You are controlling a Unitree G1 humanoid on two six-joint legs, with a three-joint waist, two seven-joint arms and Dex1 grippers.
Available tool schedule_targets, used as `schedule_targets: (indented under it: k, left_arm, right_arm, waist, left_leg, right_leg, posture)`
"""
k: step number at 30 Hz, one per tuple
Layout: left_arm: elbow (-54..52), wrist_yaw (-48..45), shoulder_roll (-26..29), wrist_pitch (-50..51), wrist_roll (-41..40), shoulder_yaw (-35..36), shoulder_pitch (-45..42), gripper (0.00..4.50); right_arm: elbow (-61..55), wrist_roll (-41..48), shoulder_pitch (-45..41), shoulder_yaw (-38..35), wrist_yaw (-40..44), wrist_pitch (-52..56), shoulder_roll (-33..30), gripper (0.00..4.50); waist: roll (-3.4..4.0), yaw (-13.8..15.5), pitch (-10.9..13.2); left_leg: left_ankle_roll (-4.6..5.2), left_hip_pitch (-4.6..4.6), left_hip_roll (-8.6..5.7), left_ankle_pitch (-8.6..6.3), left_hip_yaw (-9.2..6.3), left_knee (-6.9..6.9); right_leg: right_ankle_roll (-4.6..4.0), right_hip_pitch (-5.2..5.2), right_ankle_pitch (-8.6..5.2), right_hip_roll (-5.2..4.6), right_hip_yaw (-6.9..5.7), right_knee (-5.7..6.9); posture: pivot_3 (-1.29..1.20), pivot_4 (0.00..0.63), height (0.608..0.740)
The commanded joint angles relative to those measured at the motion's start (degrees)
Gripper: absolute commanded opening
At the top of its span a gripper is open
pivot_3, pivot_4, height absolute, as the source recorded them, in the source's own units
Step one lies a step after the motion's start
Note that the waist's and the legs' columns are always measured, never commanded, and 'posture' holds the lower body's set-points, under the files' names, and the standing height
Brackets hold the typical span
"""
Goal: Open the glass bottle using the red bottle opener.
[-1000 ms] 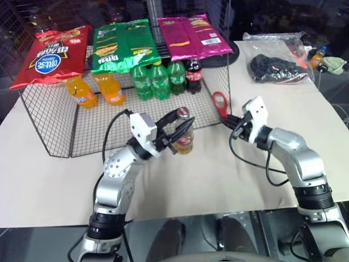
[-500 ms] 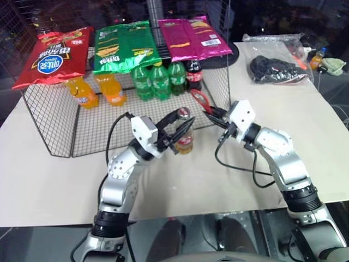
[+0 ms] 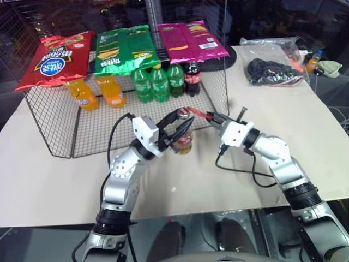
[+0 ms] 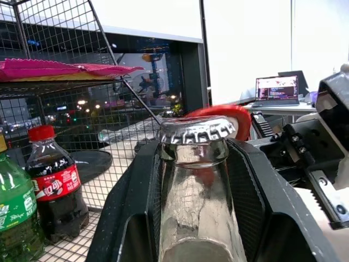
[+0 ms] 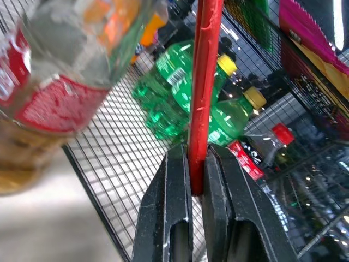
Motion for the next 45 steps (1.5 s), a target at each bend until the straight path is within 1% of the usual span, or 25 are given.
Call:
schedule_targets:
  k: [1,7,10,17,24,33,37,39,42,45]
  left_arm:
    - [3.07,0.67,0.82,1.66,3.4,-1.09,1.23,1.21]
    - [3.21,0.88,1.03,1.8,3.74,-1.14,1.35,1.21]
    - [3.0,0.75,1.58,2.94,3.79,-1.37,1.29,1.21]
    - [1.46,1.21,3.06,6.69,3.7,-1.99,0.69,1.21]
    - [-0.96,2.44,4.38,9.98,3.23,-1.57,0.68,1.21]
    - [-2.74,3.74,4.99,11.71,3.37,-1.11,1.52,1.21]
    - [-3.42,4.19,5.1,12.21,3.35,-0.98,1.95,1.21]
    - [-3.68,4.39,5.08,12.54,3.46,-0.96,2.08,1.21]
    - [-3.86,4.59,5.01,12.73,3.66,-1.04,2.41,1.21]
    - [-3.99,4.59,4.83,12.41,3.59,-1.06,2.54,1.21]
  right_arm:
    - [-1.25,-1.89,-1.99,1.84,-1.25,-2.77,1.49,0.0]
    - [-1.78,-1.75,-1.83,1.83,-2.84,-2.68,3.55,0.0]
    - [-1.52,-3.25,-1.74,2.34,-3.36,-4.27,2.83,0.0]
    - [0.44,-7.49,-1.98,2.91,-6.37,-8.84,1.08,0.0]
    - [2.51,-11.74,-3.22,3.56,-10.49,-12.71,1.18,0.0]
    - [5.36,-18.17,-4.82,5.31,-16.22,-16.95,1.39,0.0]
    - [5.5,-18.46,-4.89,6.17,-16.39,-17.71,1.53,0.0]
    - [5.58,-15.85,-4.19,6.38,-14.73,-16.98,2.11,0.0]
    - [5.13,-10.33,-2.33,7.79,-9.53,-15.93,2.54,0.0]
    - [4.69,-8.47,-1.6,7.59,-7.91,-14.78,2.9,0.0]
  waist:
    - [0.0,0.0,0.0]
    - [0.0,0.05,0.0]
    - [0.0,0.03,0.0]
    - [0.01,0.01,-0.01]
    - [0.01,-0.04,-0.01]
    - [0.01,-0.12,-0.01]
    - [0.01,-0.15,-0.01]
    - [0.01,-0.15,-0.01]
    - [0.0,-0.16,-0.01]
    - [0.01,-0.2,-0.01]
  left_leg:
    - [0.0,0.0,0.0,0.0,0.0,0.0]
    - [0.0,0.01,0.04,0.0,0.0,-0.02]
    - [0.0,0.01,0.03,0.0,0.0,-0.02]
    - [0.0,0.03,0.04,0.0,0.01,-0.05]
    - [0.0,0.06,0.05,0.0,0.05,-0.08]
    - [0.0,0.12,0.09,0.0,0.13,-0.15]
    - [0.0,0.15,0.11,0.0,0.17,-0.17]
    - [0.0,0.16,0.13,0.0,0.18,-0.19]
    - [0.01,0.17,0.14,-0.01,0.18,-0.21]
    - [0.1,0.29,0.16,-0.06,0.21,-0.31]
  right_leg:
    - [0.0,0.0,0.0,0.0,0.0,0.0]
    - [0.0,0.0,0.0,0.01,0.0,0.0]
    - [0.0,0.01,0.0,0.0,0.01,-0.02]
    - [0.0,0.01,0.0,0.02,0.02,-0.02]
    - [0.0,0.02,0.0,0.02,0.05,-0.02]
    - [-0.01,0.02,0.0,0.06,0.13,-0.02]
    - [-0.01,0.03,-0.01,0.07,0.17,-0.02]
    - [-0.01,0.02,-0.01,0.08,0.18,-0.03]
    - [-0.01,0.03,-0.01,0.09,0.19,-0.04]
    - [-0.01,0.13,-0.01,0.09,0.23,-0.07]
  posture:
    - [0.0,0.15,0.74]
    - [0.0,0.15,0.74]
    - [0.0,0.15,0.74]
    - [0.0,0.15,0.74]
    - [0.0,0.15,0.74]
    - [0.0,0.15,0.74]
    - [0.0,0.15,0.74]
    - [0.0,0.15,0.74]
    - [0.0,0.15,0.74]
    - [0.0,0.15,0.74]
